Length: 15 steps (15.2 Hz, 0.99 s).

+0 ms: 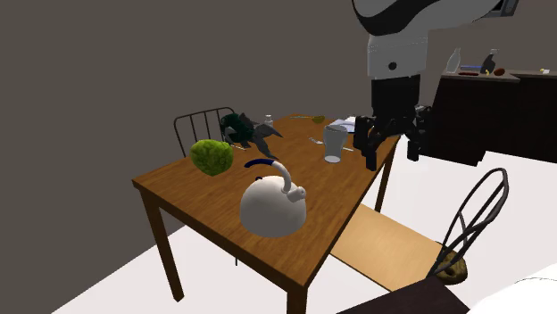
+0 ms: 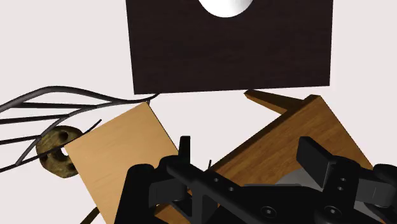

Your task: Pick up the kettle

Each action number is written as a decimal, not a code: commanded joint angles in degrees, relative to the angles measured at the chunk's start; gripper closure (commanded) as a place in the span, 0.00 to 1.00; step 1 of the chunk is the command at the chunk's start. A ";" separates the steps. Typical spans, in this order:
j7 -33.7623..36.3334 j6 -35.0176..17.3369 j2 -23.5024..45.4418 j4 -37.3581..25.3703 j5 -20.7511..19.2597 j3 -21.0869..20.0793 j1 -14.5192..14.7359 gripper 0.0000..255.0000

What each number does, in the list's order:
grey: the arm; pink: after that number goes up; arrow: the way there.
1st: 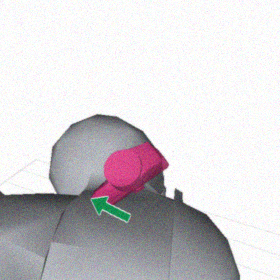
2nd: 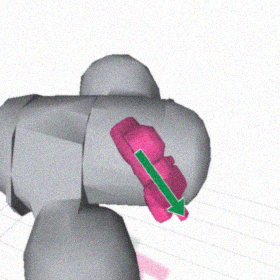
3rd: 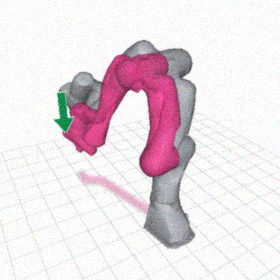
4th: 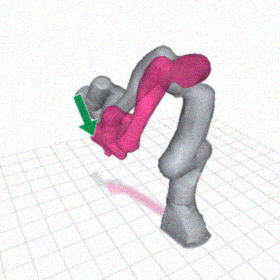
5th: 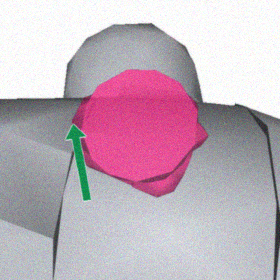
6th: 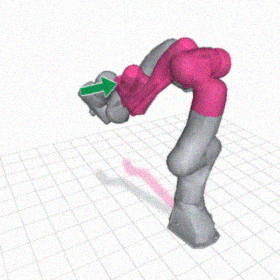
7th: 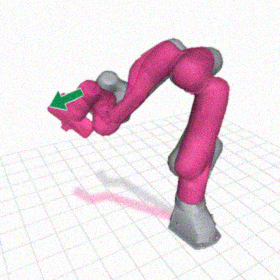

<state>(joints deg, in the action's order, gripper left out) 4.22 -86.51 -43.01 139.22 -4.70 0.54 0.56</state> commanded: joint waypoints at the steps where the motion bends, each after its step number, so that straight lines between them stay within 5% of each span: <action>1: 0.00 0.00 0.00 0.00 0.00 0.00 0.00 0.00; 15: -15.78 -11.15 30.02 -16.34 1.35 -3.08 9.05 0.00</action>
<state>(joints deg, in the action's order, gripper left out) -10.35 -97.51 -14.99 124.62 -3.43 -2.18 9.03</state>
